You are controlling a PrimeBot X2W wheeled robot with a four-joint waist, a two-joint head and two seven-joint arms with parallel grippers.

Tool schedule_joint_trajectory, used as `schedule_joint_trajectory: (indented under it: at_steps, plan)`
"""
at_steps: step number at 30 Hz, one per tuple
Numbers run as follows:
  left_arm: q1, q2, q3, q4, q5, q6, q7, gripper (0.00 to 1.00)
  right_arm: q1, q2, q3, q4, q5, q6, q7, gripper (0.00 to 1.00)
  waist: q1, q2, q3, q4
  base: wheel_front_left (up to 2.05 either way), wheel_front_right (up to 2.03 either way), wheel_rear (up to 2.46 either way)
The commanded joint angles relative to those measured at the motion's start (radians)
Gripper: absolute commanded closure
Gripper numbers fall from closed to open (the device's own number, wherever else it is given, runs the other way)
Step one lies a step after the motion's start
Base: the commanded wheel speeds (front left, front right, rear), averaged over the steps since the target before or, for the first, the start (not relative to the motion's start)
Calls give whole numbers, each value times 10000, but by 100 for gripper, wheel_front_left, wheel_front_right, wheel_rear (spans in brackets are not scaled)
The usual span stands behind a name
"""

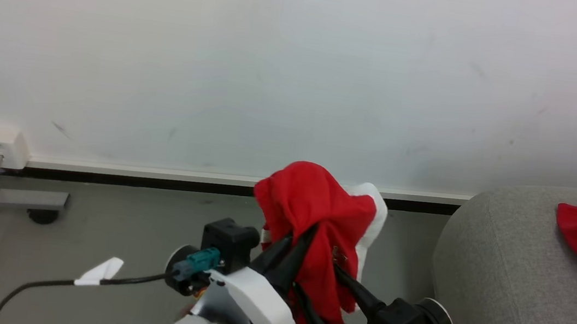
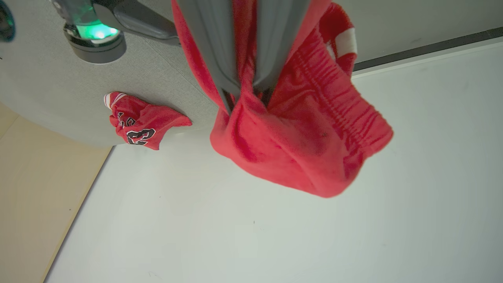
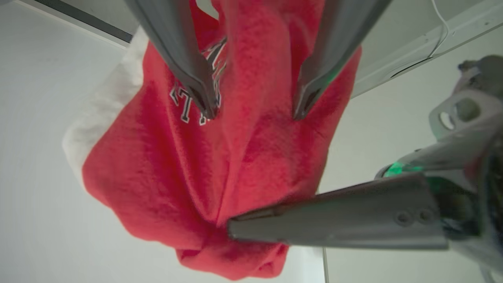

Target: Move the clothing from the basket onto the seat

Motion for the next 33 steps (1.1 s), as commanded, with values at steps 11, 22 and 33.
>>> schedule_joint_trajectory:
  at_steps: [11, 22, 33]
  plan:
    - [235, -97, -791, -528, -522, 225, 268, 100, -866, 6, 349, 725, 1111, -22, 6, 100, 0, 0, 19, 216, 0, 0, 0]
    - [169, 270, -275, -247, -473, 562, -177, 52, -655, -9, -204, 677, 970, -24, 6, 100, 0, 0, 121, 146, 0, 0, 0]
    - [356, 649, -219, 128, -310, 511, -658, 0, -613, -2, -938, 673, 579, -24, 3, 100, 0, 0, 117, 151, 0, 0, 0]
